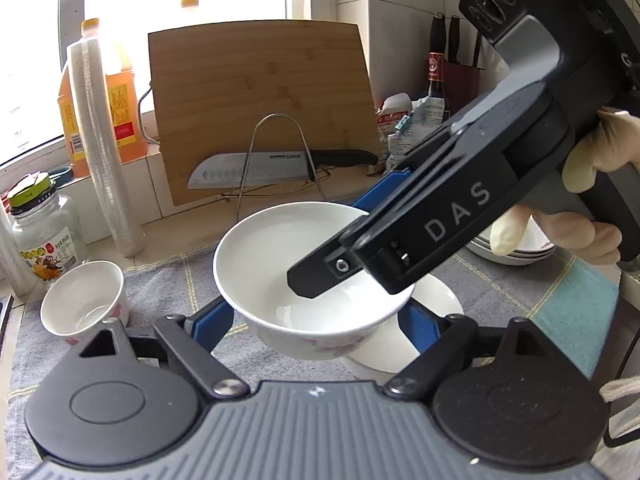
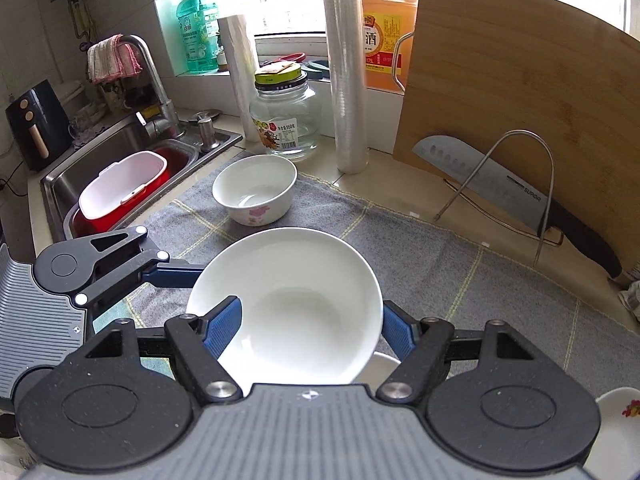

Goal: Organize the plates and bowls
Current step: 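Lower the pink-flower bowl into the plain bowl and open the right gripper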

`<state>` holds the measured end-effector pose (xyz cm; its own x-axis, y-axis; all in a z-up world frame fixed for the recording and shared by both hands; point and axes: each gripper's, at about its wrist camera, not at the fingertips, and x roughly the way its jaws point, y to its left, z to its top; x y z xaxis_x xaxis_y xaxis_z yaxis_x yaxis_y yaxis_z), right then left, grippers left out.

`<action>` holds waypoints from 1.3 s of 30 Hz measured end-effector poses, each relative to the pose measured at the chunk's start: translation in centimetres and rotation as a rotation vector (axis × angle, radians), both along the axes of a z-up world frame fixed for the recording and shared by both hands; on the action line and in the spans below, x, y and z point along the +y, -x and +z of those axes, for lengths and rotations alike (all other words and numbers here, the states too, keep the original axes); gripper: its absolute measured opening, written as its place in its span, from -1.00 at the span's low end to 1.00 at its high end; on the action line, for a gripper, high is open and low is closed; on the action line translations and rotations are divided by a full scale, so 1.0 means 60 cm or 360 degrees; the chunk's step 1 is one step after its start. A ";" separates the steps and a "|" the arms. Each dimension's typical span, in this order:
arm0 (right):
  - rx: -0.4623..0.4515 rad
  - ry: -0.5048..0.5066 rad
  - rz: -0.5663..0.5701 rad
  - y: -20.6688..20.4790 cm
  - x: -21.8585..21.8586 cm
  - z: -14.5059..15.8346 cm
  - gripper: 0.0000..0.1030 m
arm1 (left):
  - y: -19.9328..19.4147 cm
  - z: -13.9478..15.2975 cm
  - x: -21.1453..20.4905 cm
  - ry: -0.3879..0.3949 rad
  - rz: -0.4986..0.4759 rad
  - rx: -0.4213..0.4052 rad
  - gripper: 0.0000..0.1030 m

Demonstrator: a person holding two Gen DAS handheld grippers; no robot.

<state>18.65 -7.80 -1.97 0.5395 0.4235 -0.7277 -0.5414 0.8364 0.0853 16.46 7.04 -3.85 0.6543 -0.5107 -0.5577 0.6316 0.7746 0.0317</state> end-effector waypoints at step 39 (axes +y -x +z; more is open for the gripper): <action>0.0144 0.0072 -0.0180 0.021 -0.073 -0.052 0.55 | -0.002 -0.044 -0.073 -0.0065 -0.0193 0.0162 0.72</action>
<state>17.40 -12.18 -5.07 0.5132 0.3294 -0.7925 -0.4354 0.8957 0.0903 16.56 2.63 -6.47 0.5280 -0.5582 -0.6401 0.7221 0.6917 -0.0075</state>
